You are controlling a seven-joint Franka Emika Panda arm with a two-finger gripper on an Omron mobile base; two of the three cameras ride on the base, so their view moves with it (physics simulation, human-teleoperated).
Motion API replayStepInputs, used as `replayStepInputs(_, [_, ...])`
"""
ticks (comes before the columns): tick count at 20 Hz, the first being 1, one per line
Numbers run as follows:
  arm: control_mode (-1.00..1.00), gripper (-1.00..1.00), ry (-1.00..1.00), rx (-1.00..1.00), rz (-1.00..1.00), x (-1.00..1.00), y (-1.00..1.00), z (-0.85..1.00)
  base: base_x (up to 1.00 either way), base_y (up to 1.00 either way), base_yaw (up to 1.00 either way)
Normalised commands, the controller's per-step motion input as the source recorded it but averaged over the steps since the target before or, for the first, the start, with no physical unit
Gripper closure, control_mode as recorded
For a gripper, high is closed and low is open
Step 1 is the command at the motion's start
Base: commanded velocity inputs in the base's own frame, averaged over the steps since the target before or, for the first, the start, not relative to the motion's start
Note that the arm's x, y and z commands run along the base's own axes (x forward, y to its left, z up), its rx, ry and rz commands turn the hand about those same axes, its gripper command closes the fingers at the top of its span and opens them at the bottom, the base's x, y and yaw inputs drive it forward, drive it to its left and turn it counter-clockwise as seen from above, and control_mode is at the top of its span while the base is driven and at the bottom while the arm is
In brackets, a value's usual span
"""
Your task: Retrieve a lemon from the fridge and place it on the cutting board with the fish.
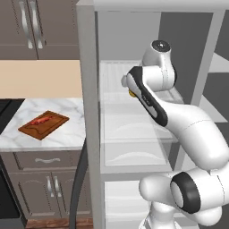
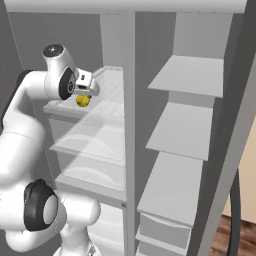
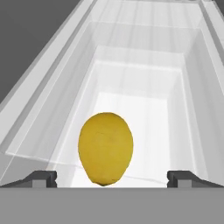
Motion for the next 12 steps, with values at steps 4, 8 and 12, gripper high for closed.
replayStepInputs(4, [-1.00, -1.00, 0.00, 0.00, 0.00, 0.01, 0.00, -0.06, 0.00, 0.00, 0.00])
replayStepInputs(8, [-1.00, -1.00, 0.00, 0.00, 0.00, 0.00, 0.00, -0.05, 0.00, 0.00, 0.00])
replayStepInputs(12, [-1.00, -1.00, 0.00, 0.00, 0.00, 0.00, 0.00, -0.05, 0.00, 0.00, 0.00])
